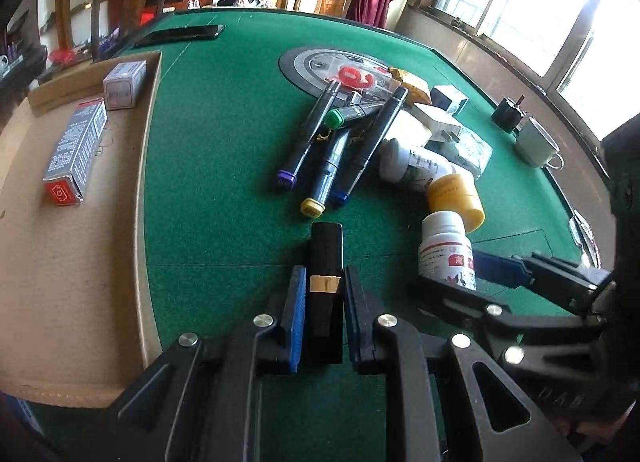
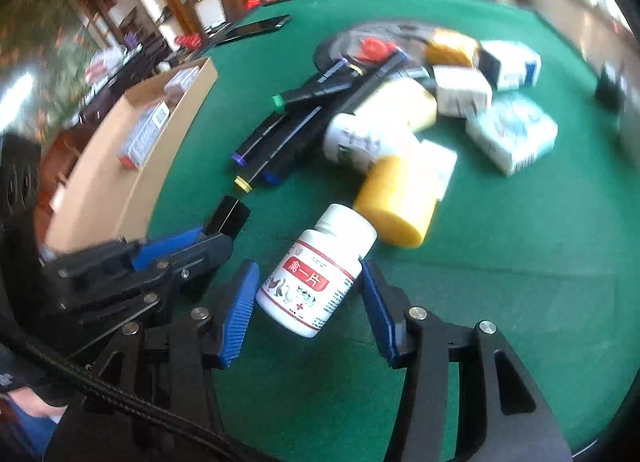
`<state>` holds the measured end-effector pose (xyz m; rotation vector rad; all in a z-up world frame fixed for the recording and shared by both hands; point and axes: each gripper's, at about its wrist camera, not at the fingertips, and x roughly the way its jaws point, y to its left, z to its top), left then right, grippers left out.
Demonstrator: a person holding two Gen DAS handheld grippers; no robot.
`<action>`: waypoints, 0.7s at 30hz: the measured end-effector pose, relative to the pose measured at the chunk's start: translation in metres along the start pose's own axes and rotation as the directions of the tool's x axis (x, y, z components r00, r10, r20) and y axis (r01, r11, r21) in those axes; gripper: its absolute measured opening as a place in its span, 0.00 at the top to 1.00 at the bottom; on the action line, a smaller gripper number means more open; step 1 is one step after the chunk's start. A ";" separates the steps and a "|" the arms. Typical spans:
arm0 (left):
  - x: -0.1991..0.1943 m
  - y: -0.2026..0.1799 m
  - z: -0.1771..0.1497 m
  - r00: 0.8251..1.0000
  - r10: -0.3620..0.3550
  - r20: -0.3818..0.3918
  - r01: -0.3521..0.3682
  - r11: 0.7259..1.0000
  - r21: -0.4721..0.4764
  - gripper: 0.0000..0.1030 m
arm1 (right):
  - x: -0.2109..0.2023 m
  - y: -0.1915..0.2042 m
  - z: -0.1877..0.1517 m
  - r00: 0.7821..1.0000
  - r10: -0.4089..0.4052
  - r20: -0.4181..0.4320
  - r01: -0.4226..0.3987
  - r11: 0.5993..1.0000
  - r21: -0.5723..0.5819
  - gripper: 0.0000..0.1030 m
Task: Organize objects
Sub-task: 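Grasp the black gold-banded tube with the left tool while the right tool grasps the white pill bottle, then carry the tube and pill bottle to the tray and release both inside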
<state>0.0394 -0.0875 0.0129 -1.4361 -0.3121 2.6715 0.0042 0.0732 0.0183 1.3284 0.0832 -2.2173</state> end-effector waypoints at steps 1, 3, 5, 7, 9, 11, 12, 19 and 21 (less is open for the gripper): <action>0.000 -0.002 -0.001 1.000 0.012 0.005 -0.012 1.000 0.008 0.85 | -0.002 0.001 -0.003 1.000 -0.016 0.014 0.016 0.999 -0.028 0.51; 0.000 -0.011 -0.004 0.998 0.062 0.023 -0.063 0.997 0.046 0.85 | -0.007 0.000 -0.009 0.999 -0.039 0.038 0.041 0.997 -0.059 0.51; 0.000 -0.018 -0.007 0.995 0.089 0.044 -0.091 0.994 0.063 0.85 | -0.015 -0.008 -0.017 0.998 -0.032 0.063 0.036 0.998 -0.049 0.51; -0.001 -0.020 -0.009 0.997 0.066 0.049 -0.068 0.996 0.056 0.85 | -0.023 -0.015 -0.022 0.997 -0.018 0.077 0.021 0.999 -0.038 0.51; -0.002 -0.024 -0.011 0.997 0.053 0.055 -0.056 0.997 0.056 0.85 | -0.032 -0.021 -0.024 0.995 -0.009 0.098 0.012 1.000 -0.025 0.51; -0.006 -0.027 -0.012 0.995 0.067 0.078 -0.072 0.996 0.057 0.85 | -0.039 -0.027 -0.023 0.994 0.001 0.108 0.000 1.000 -0.012 0.51; -0.008 -0.028 -0.012 0.994 0.069 0.083 -0.074 0.996 0.058 0.85 | -0.041 -0.028 -0.022 0.993 0.007 0.116 -0.006 1.000 -0.007 0.51; -0.033 -0.023 -0.008 0.987 0.073 0.140 -0.079 0.996 0.041 0.85 | -0.047 -0.023 -0.020 0.989 0.043 0.144 -0.043 0.999 -0.001 0.51; -0.040 -0.018 -0.007 0.986 0.070 0.153 -0.075 0.997 0.027 0.85 | -0.048 -0.018 -0.020 0.987 0.050 0.151 -0.049 0.999 -0.008 0.51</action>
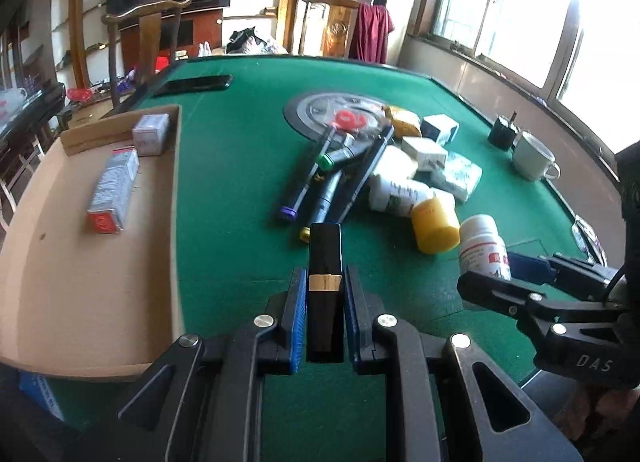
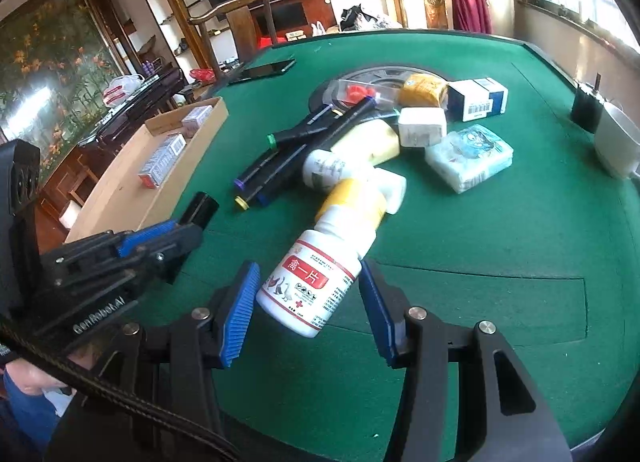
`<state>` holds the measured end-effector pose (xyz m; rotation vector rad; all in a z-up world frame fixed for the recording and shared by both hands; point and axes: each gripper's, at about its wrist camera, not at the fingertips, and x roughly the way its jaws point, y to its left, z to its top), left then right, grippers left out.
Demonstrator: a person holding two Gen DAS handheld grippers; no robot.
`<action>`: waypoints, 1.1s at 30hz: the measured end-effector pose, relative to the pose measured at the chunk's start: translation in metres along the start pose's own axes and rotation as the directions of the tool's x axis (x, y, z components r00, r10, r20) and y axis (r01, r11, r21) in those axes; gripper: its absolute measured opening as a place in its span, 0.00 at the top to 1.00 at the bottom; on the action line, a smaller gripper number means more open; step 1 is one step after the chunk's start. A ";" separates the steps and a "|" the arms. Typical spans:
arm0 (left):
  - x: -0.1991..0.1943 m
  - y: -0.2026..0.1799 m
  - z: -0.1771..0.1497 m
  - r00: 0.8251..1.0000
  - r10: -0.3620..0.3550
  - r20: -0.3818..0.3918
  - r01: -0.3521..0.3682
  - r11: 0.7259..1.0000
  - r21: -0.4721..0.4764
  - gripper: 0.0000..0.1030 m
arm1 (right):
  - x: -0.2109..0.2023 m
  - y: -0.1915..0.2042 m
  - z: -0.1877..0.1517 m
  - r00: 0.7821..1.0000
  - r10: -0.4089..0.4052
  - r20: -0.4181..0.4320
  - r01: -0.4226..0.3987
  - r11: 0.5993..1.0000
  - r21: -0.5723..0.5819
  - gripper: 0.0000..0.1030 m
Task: Organize objects
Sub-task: 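Carry the tube and pill bottle to the tray and release both inside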
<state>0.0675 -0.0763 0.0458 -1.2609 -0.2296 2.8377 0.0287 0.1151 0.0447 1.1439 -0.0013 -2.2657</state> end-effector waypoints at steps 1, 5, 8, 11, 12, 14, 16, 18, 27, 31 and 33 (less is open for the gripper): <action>-0.004 0.003 0.001 1.000 -0.002 0.008 0.002 1.000 -0.008 0.85 | 0.000 0.003 0.000 1.000 0.004 0.000 -0.004 1.000 -0.007 0.51; -0.017 0.018 0.003 0.999 0.011 0.042 -0.010 0.999 -0.038 0.85 | 0.000 0.015 0.002 1.000 0.016 -0.004 -0.016 0.999 -0.033 0.51; -0.025 0.030 0.003 0.997 0.037 0.069 -0.033 0.997 -0.063 0.85 | 0.000 0.025 0.005 1.000 0.028 -0.005 -0.028 0.998 -0.056 0.51; -0.034 0.045 0.003 0.994 0.059 0.094 -0.050 0.995 -0.091 0.85 | 0.000 0.038 0.010 0.999 0.039 -0.006 -0.039 0.996 -0.085 0.51; -0.036 0.050 0.003 0.992 0.069 0.102 -0.059 0.993 -0.101 0.85 | 0.001 0.044 0.012 0.999 0.042 -0.006 -0.043 0.994 -0.099 0.51; -0.041 0.060 0.004 0.989 0.089 0.117 -0.075 0.990 -0.118 0.85 | 0.002 0.053 0.015 0.999 0.047 -0.008 -0.047 0.992 -0.120 0.51; -0.043 0.069 0.003 0.985 0.114 0.129 -0.096 0.986 -0.133 0.85 | 0.003 0.064 0.019 0.999 0.052 -0.011 -0.053 0.988 -0.146 0.51; -0.045 0.077 0.002 0.979 0.147 0.139 -0.126 0.981 -0.146 0.85 | 0.005 0.074 0.023 0.998 0.058 -0.014 -0.059 0.984 -0.165 0.51; -0.045 0.117 -0.003 0.961 0.237 0.144 -0.205 0.957 -0.205 0.85 | 0.023 0.121 0.051 0.995 0.090 -0.042 -0.097 0.968 -0.232 0.51; -0.041 0.144 0.002 0.964 0.237 0.123 -0.202 0.949 -0.244 0.85 | 0.034 0.146 0.069 0.994 0.093 -0.052 -0.103 0.958 -0.269 0.51; -0.039 0.160 0.005 0.968 0.227 0.103 -0.193 0.944 -0.266 0.85 | 0.043 0.160 0.081 0.993 0.098 -0.061 -0.111 0.954 -0.278 0.51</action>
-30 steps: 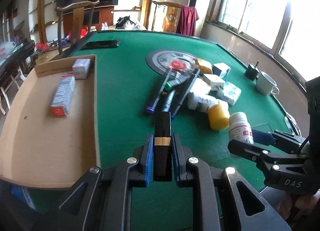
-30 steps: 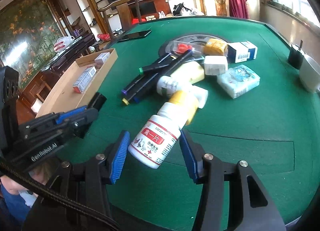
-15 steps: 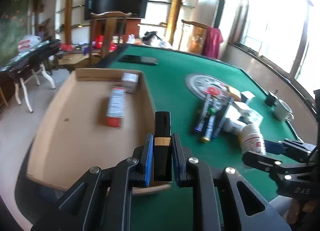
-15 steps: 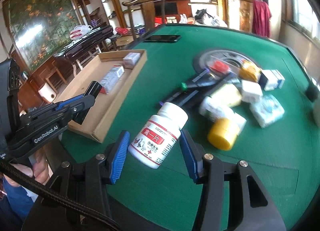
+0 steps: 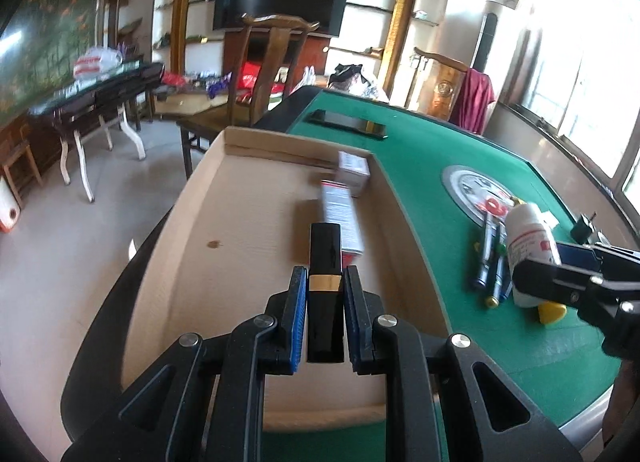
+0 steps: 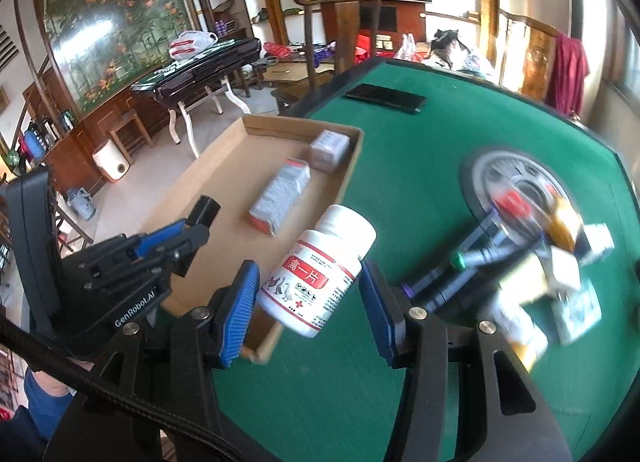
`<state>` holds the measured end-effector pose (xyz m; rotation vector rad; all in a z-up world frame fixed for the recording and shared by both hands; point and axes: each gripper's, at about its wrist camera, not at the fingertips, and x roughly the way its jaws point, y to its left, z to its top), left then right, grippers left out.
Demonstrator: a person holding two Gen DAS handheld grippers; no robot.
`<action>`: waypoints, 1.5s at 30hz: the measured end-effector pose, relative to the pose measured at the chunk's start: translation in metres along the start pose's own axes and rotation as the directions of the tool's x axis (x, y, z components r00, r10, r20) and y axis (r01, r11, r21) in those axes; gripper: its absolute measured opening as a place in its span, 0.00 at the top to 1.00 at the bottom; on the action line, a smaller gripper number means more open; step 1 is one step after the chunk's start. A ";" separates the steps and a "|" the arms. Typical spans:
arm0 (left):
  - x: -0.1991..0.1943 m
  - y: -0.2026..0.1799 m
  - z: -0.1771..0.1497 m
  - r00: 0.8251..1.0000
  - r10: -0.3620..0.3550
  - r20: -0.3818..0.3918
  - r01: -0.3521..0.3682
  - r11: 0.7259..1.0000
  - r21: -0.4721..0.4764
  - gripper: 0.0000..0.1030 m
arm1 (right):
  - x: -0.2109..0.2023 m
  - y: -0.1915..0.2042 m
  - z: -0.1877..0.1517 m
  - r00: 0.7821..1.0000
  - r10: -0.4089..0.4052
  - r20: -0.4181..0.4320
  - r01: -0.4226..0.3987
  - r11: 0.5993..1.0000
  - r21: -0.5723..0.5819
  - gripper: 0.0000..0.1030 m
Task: Organize objects
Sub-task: 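Carry the tube and pill bottle to the tray and release both inside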
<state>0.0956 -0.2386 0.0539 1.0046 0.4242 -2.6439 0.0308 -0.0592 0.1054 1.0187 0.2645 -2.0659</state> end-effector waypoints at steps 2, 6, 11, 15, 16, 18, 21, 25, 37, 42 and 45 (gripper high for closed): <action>0.007 0.011 0.008 1.000 0.005 -0.013 -0.005 1.000 -0.015 0.85 | 0.010 0.004 0.013 1.000 0.008 -0.009 -0.008 1.000 -0.004 0.51; 0.029 0.021 0.025 0.997 -0.008 -0.073 0.006 1.000 -0.029 0.85 | 0.041 0.014 0.051 0.999 0.031 -0.034 -0.031 1.000 -0.003 0.51; 0.056 0.018 0.039 0.987 -0.066 -0.144 0.058 0.997 -0.060 0.85 | 0.095 0.016 0.099 0.996 0.052 -0.072 -0.050 0.998 0.030 0.51; 0.075 0.022 0.044 0.980 -0.087 -0.177 0.065 0.990 -0.125 0.85 | 0.135 0.012 0.118 0.991 0.047 -0.123 -0.039 0.997 0.072 0.51; 0.079 0.023 0.043 0.979 -0.083 -0.186 0.058 0.989 -0.137 0.85 | 0.142 0.010 0.119 0.990 0.055 -0.133 -0.044 0.995 0.084 0.51; 0.085 0.025 0.043 0.976 -0.089 -0.196 0.059 0.986 -0.156 0.85 | 0.153 0.010 0.119 0.988 0.048 -0.148 -0.035 0.996 0.085 0.51; 0.093 0.026 0.044 0.973 -0.097 -0.208 0.061 0.983 -0.174 0.85 | 0.170 0.007 0.119 0.984 0.027 -0.175 -0.012 0.996 0.087 0.51; 0.099 0.027 0.043 0.969 -0.105 -0.223 0.063 0.980 -0.189 0.85 | 0.180 0.007 0.120 0.983 0.019 -0.185 -0.006 0.998 0.069 0.51; 0.091 0.022 0.042 0.969 -0.109 -0.221 0.066 0.980 -0.190 0.85 | 0.187 0.016 0.131 0.980 -0.034 -0.197 0.030 0.999 -0.024 0.50; 0.090 0.022 0.042 0.969 -0.109 -0.223 0.067 0.980 -0.188 0.85 | 0.185 0.013 0.131 0.980 -0.041 -0.194 0.038 0.999 -0.020 0.51; 0.089 0.020 0.042 0.969 -0.106 -0.221 0.066 0.981 -0.181 0.85 | 0.181 0.009 0.133 0.980 -0.026 -0.198 0.027 1.000 0.001 0.50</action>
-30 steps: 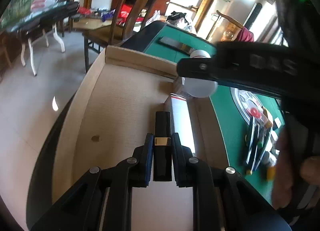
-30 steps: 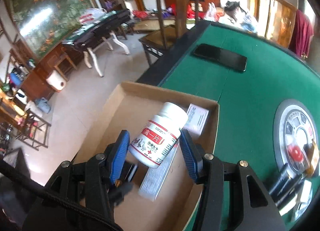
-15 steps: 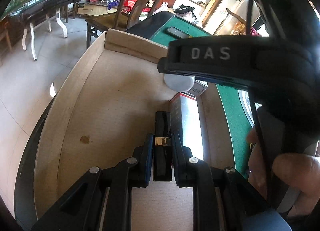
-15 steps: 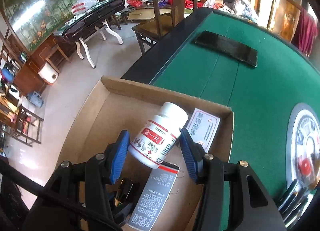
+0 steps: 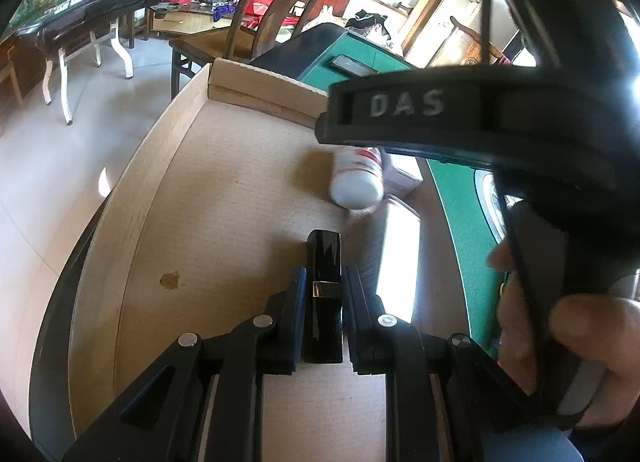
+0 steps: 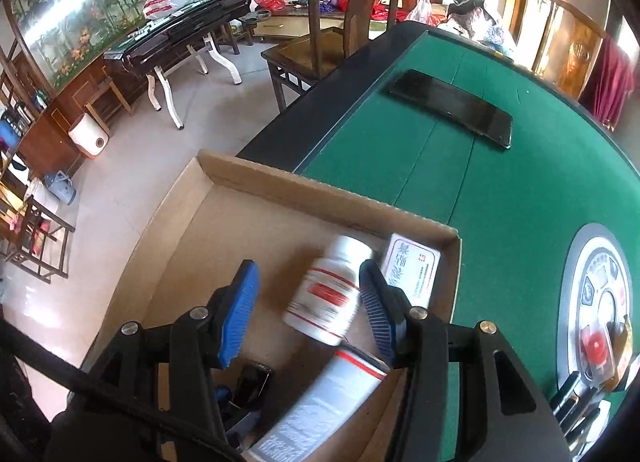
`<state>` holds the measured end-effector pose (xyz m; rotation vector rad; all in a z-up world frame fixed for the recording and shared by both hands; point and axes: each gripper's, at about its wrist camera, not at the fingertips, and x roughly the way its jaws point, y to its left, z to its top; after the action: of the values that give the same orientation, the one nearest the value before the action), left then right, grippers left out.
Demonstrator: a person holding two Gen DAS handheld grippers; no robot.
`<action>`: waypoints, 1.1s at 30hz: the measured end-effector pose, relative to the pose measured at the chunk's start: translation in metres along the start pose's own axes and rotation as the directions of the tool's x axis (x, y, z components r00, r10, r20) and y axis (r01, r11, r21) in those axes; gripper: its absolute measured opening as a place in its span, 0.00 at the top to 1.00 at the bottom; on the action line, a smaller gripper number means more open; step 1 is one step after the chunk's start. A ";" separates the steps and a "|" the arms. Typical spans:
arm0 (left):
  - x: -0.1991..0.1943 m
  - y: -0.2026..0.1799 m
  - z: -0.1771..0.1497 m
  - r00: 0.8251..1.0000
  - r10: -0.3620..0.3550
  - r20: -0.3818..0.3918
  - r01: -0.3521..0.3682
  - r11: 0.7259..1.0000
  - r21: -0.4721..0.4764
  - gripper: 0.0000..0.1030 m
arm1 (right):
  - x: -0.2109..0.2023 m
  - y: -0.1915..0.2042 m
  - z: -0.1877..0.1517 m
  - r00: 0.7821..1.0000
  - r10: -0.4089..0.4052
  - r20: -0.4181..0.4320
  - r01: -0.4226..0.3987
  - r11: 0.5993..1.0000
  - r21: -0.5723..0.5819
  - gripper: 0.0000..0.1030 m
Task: Organize objects
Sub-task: 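Carry the tube and pill bottle to the tray and release both inside, then return to the table and grasp a black marker with the left tool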
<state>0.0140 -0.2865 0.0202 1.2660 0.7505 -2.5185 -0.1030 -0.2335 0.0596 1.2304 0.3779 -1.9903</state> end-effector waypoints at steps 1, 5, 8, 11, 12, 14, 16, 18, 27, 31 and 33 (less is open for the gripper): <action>-0.001 0.000 0.000 1.000 -0.003 0.004 0.003 1.000 0.002 0.85 | -0.003 -0.001 0.000 1.000 0.008 0.002 -0.008 1.000 0.005 0.50; -0.005 0.000 0.000 1.000 -0.010 0.026 0.010 1.000 0.001 0.85 | -0.032 -0.008 -0.011 0.999 0.011 0.048 -0.011 1.000 0.017 0.50; -0.014 0.000 -0.002 0.998 -0.012 0.059 0.012 1.000 -0.005 0.85 | -0.077 -0.013 -0.034 0.992 -0.009 0.129 0.009 1.000 -0.001 0.50; -0.029 -0.005 -0.006 0.995 -0.024 0.100 0.024 1.000 0.008 0.85 | -0.144 -0.034 -0.091 0.940 -0.006 0.341 0.005 1.000 0.005 0.32; -0.035 -0.008 -0.008 0.993 -0.025 0.115 0.023 1.000 0.018 0.85 | -0.156 -0.044 -0.109 0.929 0.005 0.371 -0.016 1.000 0.026 0.29; -0.044 -0.017 -0.008 0.989 -0.040 0.139 0.033 0.998 0.054 0.85 | -0.168 -0.071 -0.141 0.926 0.023 0.376 -0.060 0.994 0.087 0.29; -0.054 -0.033 -0.017 0.986 -0.075 0.152 0.060 0.993 0.100 0.85 | -0.174 -0.111 -0.176 0.929 0.090 0.360 -0.166 0.968 0.186 0.29; -0.060 -0.059 -0.030 0.984 -0.115 0.138 0.091 0.981 0.169 0.84 | -0.180 -0.143 -0.205 0.927 0.112 0.357 -0.202 0.953 0.226 0.29; -0.019 -0.157 -0.066 0.988 -0.153 -0.026 0.153 0.929 0.337 0.84 | -0.179 -0.229 -0.282 0.922 -0.022 0.386 -0.146 0.905 0.400 0.29; 0.011 -0.175 -0.052 0.992 -0.106 -0.067 0.123 0.927 0.354 0.84 | -0.176 -0.257 -0.300 0.923 -0.015 0.384 -0.176 0.871 0.458 0.29; 0.026 -0.184 -0.045 0.993 -0.077 -0.084 0.103 0.926 0.364 0.84 | -0.174 -0.261 -0.300 0.918 0.021 0.397 -0.217 0.863 0.457 0.29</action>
<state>-0.0464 -0.1064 0.0402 1.4669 0.3615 -2.7977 -0.0578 0.1968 0.0268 1.0813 -0.4257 -2.2245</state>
